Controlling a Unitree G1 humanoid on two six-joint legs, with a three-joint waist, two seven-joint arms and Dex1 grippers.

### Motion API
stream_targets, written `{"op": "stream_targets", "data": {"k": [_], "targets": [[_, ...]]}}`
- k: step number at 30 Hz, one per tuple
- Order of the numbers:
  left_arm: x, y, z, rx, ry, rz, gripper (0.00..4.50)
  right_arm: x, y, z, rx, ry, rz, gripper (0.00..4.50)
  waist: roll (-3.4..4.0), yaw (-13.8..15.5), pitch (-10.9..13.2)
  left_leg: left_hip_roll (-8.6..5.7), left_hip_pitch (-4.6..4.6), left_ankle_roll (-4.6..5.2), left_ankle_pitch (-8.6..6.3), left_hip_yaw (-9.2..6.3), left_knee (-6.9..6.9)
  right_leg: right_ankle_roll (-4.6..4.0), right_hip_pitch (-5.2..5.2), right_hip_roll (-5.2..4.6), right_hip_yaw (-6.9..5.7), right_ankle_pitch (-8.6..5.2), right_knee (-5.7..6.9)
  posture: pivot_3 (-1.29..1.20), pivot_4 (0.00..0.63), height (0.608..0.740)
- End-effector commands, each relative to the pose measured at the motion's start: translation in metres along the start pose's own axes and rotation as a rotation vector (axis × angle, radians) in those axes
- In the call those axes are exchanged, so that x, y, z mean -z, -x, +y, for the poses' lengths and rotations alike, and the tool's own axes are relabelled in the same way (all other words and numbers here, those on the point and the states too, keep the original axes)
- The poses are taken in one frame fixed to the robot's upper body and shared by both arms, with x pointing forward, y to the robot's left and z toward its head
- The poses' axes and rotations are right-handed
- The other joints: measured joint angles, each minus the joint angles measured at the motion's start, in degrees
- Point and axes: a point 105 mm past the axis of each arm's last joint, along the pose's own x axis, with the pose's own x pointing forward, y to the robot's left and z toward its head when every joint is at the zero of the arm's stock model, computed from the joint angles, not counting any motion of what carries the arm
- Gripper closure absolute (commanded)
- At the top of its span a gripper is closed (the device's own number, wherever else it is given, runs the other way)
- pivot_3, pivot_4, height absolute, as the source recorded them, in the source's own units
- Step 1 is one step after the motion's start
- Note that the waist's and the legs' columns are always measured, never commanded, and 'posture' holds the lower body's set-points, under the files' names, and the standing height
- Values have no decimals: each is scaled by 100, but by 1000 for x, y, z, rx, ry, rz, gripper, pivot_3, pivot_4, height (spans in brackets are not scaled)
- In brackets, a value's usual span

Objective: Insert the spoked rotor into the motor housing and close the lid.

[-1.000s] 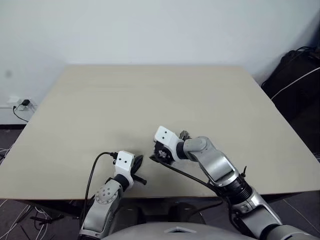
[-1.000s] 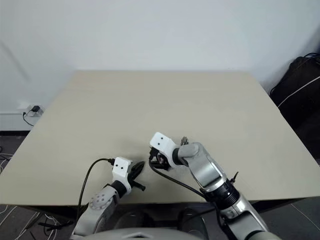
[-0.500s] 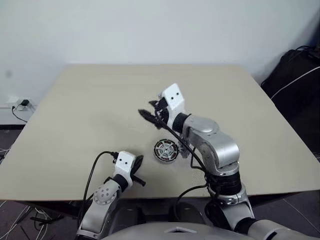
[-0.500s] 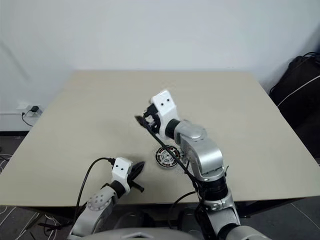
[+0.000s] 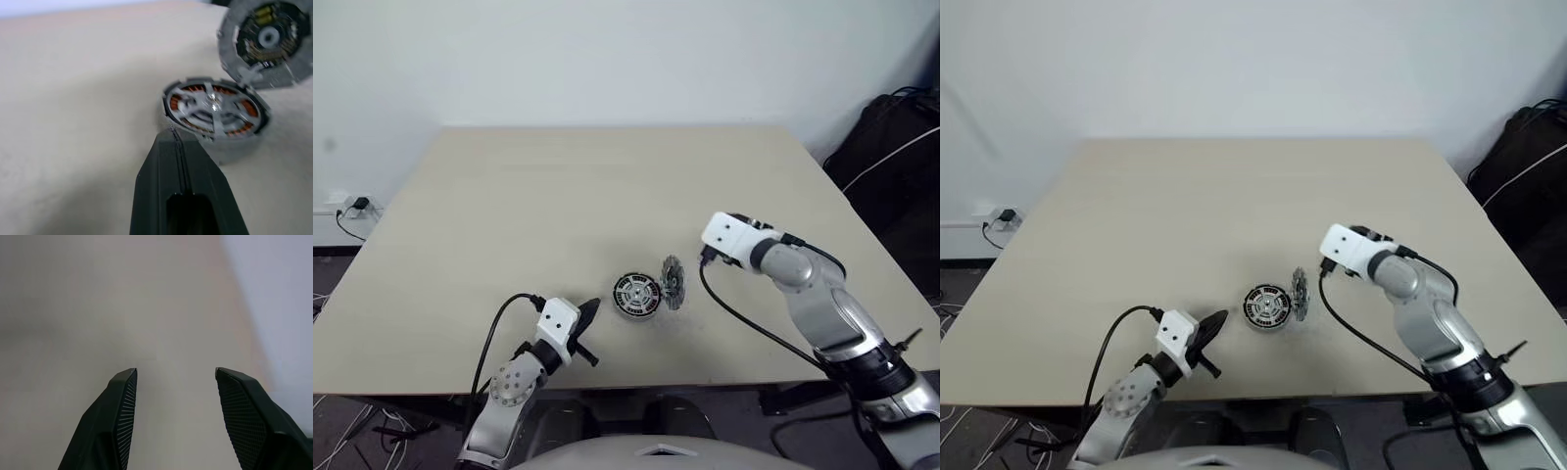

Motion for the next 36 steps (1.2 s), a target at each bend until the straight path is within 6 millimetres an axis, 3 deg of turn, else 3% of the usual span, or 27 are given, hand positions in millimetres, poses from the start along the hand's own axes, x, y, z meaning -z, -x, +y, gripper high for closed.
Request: {"op": "stream_targets", "data": {"k": [1, 4, 8, 20, 28, 36], "targets": [[-3, 0, -8, 81, 6, -20, 4500, 2, 16, 20, -185, 73, 3, 1803, 4, 14, 0, 0, 0, 15, -8, -2, 2, 1, 1, -1, -1, 0, 0, 0, 0, 740], [2, 2, -13, 129, 19, 6, 4500, 5, 24, 39, -326, 44, -7, 1803, -2, 21, 3, 0, 0, 33, -19, -9, 7, 4, 6, -2, -4, 1, -6, 0, 0, 740], [10, 2, -17, 155, 45, 19, 4500, -12, 29, 51, -433, -83, -128, 1803, -4, 18, 5, 0, 0, 35, -20, -10, 12, 8, 9, -2, -4, 4, -5, 0, 0, 740], [28, 3, -3, 83, 40, 41, 4500, -46, 17, 56, -503, -281, -334, 1803, -4, 35, 4, -2, -2, 39, -22, -14, 20, 14, 12, -6, -4, 9, -4, 0, 0, 740], [28, 5, -3, 84, 46, 36, 4500, -65, 6, 68, -589, -304, -409, 1803, -1, 18, 1, -2, -1, 38, -21, -13, 22, 14, 13, -6, -4, 9, -3, 0, 0, 740], [7, 4, -7, 94, 50, -8, 4500, -82, -13, 77, -616, -364, -451, 1803, -1, 15, 1, -2, -1, 17, -9, -11, 23, 13, 12, -6, -4, 10, -2, 0, 0, 740]]}}
